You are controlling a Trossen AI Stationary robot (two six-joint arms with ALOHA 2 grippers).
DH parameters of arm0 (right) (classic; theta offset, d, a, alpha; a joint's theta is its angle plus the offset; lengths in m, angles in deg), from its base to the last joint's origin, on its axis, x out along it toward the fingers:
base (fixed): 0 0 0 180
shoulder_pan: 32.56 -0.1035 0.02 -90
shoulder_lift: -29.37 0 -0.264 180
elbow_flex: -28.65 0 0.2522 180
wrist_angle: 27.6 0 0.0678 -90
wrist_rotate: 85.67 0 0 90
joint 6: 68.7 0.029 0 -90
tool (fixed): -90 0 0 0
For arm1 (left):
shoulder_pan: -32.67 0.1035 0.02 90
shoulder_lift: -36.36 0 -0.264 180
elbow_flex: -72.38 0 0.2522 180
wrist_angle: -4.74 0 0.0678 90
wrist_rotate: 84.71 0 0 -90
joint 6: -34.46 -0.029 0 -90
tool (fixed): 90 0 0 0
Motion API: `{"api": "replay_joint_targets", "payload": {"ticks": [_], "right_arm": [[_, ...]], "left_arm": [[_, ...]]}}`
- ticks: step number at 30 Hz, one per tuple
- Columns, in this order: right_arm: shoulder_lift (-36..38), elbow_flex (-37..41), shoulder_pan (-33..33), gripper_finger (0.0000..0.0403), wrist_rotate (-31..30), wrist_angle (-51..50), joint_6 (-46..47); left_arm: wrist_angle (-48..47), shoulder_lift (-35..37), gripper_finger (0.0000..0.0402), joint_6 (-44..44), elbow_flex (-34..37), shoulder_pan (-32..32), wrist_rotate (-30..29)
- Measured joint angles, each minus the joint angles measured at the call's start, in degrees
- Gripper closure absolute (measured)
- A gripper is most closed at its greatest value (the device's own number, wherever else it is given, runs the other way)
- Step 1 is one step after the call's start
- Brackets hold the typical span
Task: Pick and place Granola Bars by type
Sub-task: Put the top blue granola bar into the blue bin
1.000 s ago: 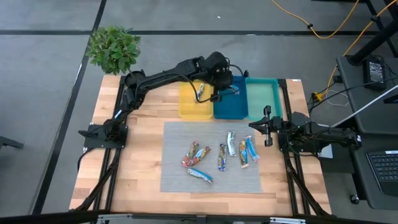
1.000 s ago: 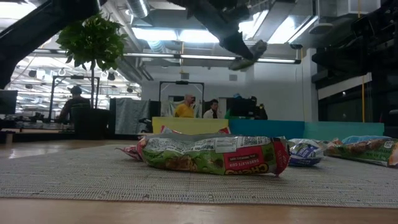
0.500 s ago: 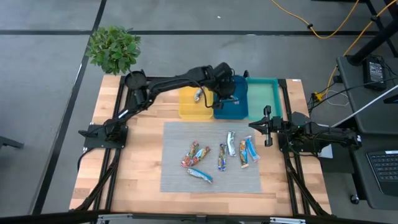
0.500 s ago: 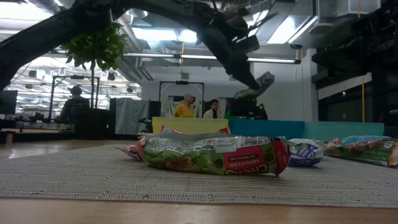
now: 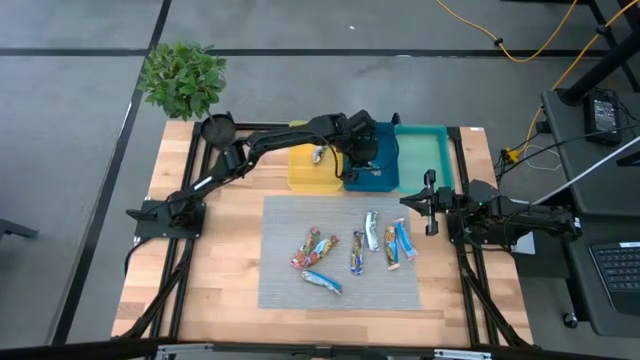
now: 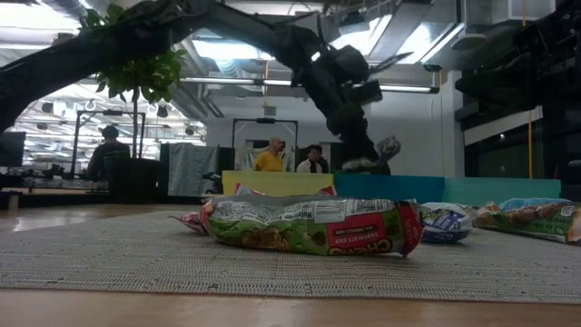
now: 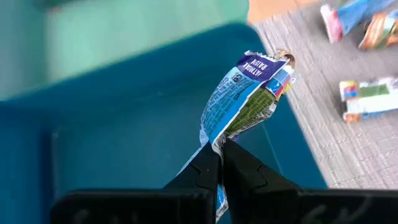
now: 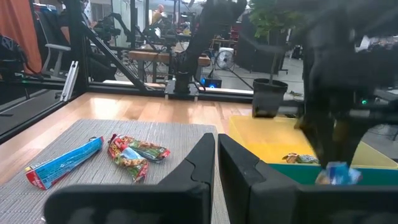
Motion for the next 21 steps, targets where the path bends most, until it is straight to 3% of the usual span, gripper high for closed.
{"api": "replay_joint_targets", "payload": {"ticks": [14, 21], "right_arm": [[0.0, 0.0, 0.0, 0.0379, 0.0, 0.0, 0.0], [0.0, 0.0, 0.0, 0.0379, 0.0, 0.0, 0.0]], "left_arm": [[-0.2, -4.3, 0.0393, 0.0, 0.0, -0.2, 0.1], [-0.3, -4.3, 0.0353, 1.0, 0.0, -0.2, 0.0]]}}
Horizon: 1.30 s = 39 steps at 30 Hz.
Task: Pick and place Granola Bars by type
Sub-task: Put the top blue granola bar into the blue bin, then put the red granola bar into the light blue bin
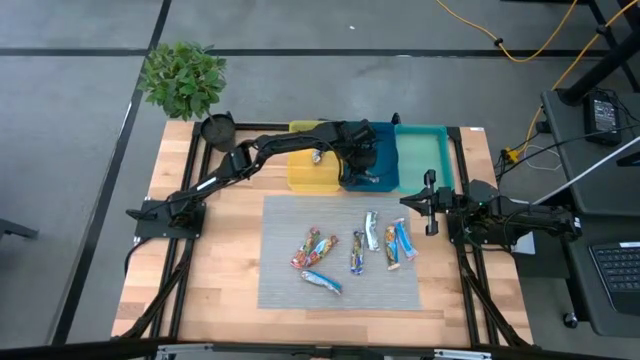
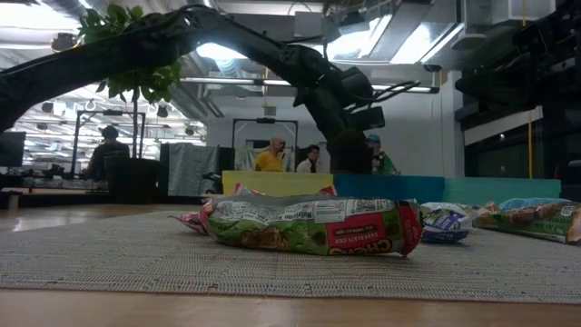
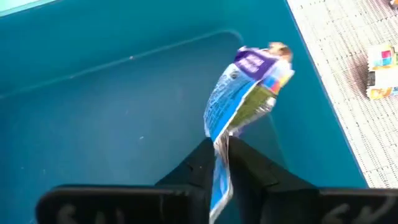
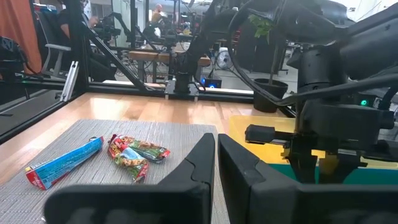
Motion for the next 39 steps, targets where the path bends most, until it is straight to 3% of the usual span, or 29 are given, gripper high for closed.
{"api": "replay_joint_targets", "payload": {"ticks": [8, 14, 27, 35, 39], "right_arm": [[0.0, 0.0, 0.0, 0.0379, 0.0, 0.0, 0.0], [0.0, 0.0, 0.0, 0.0379, 0.0, 0.0, 0.0], [-0.1, 0.0, 0.0, 0.0379, 0.0, 0.0, 0.0], [-0.1, 0.0, 0.0, 0.0379, 0.0, 0.0, 0.0], [-0.1, 0.0, 0.0, 0.0379, 0.0, 0.0, 0.0]], "left_arm": [[-0.7, 0.2, 0.0286, 0.0, 0.0, 0.0, -0.3], [-5.3, 1.6, 0.0266, 0.0, -1.1, 0.0, -0.9], [-13.7, 10.7, 0.0282, 1.9, -1.6, -0.1, -1.7], [-27.5, 14.7, 0.0300, 2.2, -1.6, -1.2, 2.1], [-34.6, 16.2, 0.0308, 0.5, -1.6, -2.3, 8.0]]}}
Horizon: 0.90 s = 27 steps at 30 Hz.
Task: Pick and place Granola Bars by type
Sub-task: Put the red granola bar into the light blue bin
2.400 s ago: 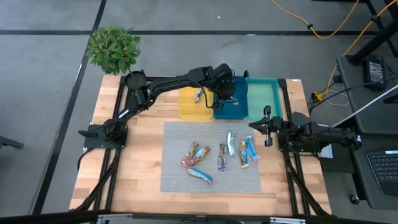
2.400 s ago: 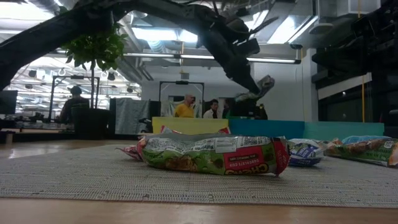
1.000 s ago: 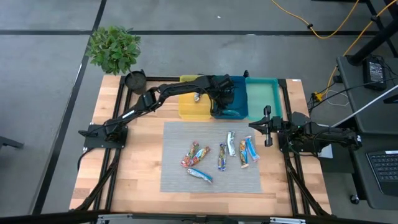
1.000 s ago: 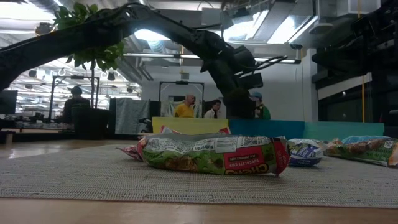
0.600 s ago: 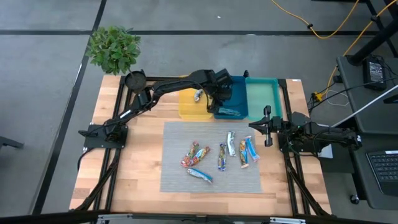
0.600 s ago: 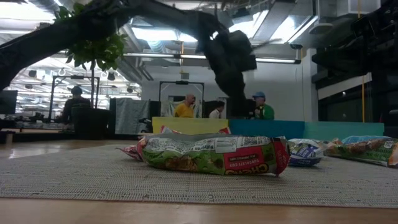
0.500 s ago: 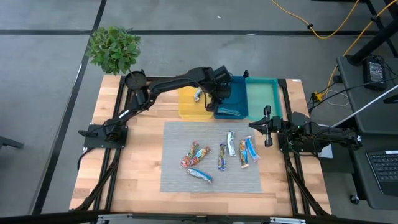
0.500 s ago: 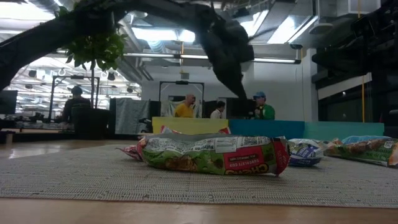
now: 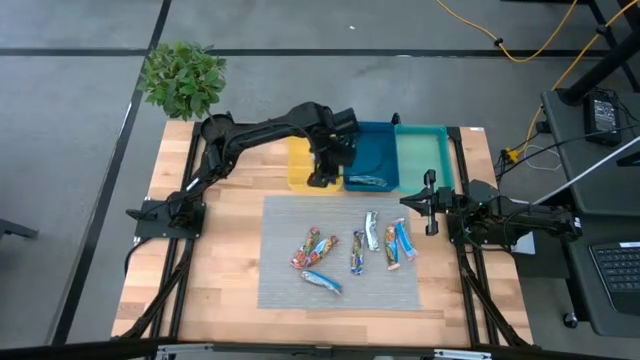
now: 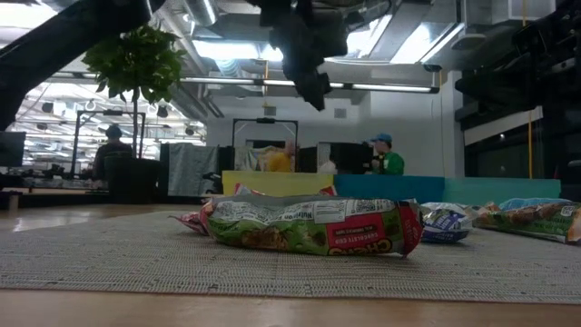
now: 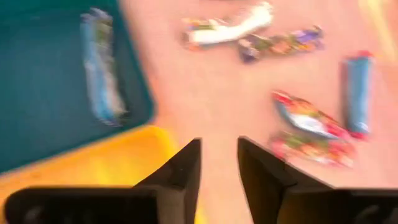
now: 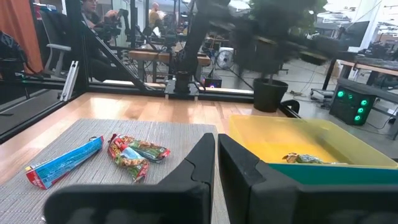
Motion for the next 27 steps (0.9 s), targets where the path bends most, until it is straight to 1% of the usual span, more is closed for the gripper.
{"api": "replay_joint_targets", "payload": {"ticks": [5, 10, 15, 19, 27], "right_arm": [[0.0, 0.0, 0.0, 0.0379, 0.0, 0.0, 0.0], [0.0, 0.0, 0.0, 0.0379, 0.0, 0.0, 0.0], [0.0, 0.0, 0.0, 0.0379, 0.0, 0.0, 0.0], [0.0, 0.0, 0.0, 0.0379, 0.0, 0.0, 0.0], [0.0, 0.0, 0.0, 0.0379, 0.0, 0.0, 0.0]], "left_arm": [[-8.2, 0.8, 0.0311, 0.4, 0.0, -1.6, 5.2], [-9.1, 2.2, 0.0311, 2.5, 0.6, -4.7, 5.2], [-8.9, 5.0, 0.0311, 4.9, 0.6, -8.2, 5.2], [-8.9, 7.9, 0.0311, 8.1, 0.6, -10.4, 4.0], [-8.9, 13.3, 0.0311, 16.2, 0.6, -14.3, -3.5]]}}
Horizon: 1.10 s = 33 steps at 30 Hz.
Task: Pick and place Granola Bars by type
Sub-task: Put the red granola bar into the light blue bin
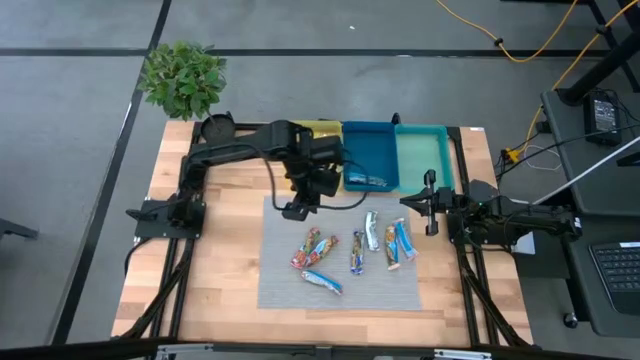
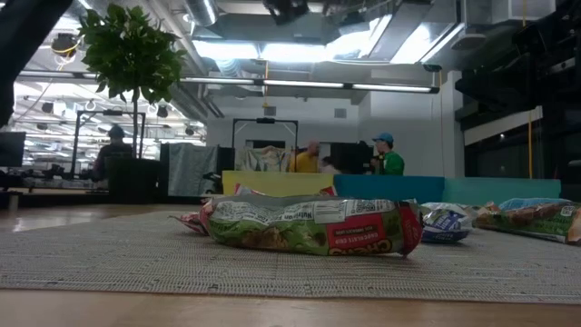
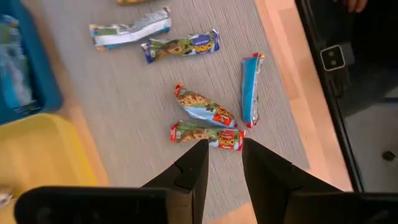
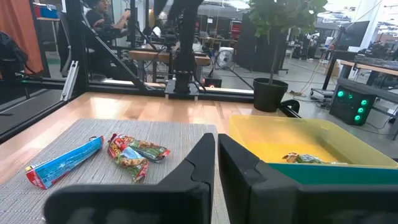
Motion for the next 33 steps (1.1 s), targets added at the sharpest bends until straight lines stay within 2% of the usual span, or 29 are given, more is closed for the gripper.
{"api": "replay_joint_targets", "payload": {"ticks": [3, 6, 11, 17, 21, 26, 33], "right_arm": [[0.0, 0.0, 0.0, 0.0379, 0.0, 0.0, 0.0], [0.0, 0.0, 0.0, 0.0379, 0.0, 0.0, 0.0], [0.0, 0.0, 0.0, 0.0379, 0.0, 0.0, 0.0], [0.0, 0.0, 0.0, 0.0379, 0.0, 0.0, 0.0], [0.0, 0.0, 0.0, 0.0379, 0.0, 0.0, 0.0], [0.0, 0.0, 0.0, 0.0379, 0.0, 0.0, 0.0], [0.0, 0.0, 0.0, 0.0379, 0.0, 0.0, 0.0]], "left_arm": [[0.3, 2.0, 0.0311, 2.9, 0.9, -1.3, -3.6], [0.2, 5.7, 0.0311, 6.2, 6.1, -2.2, -6.8], [3.5, 13.9, 0.0311, 12.1, 23.1, -3.1, -9.1], [22.2, 24.8, 0.0311, 15.5, 46.7, -4.9, -9.4], [32.3, 29.2, 0.0311, 18.6, 58.0, -5.1, -9.4], [40.8, 30.3, 0.0311, 20.5, 65.8, -5.1, -9.3], [50.5, 28.6, 0.0311, 21.9, 70.9, -5.1, -9.3]]}}
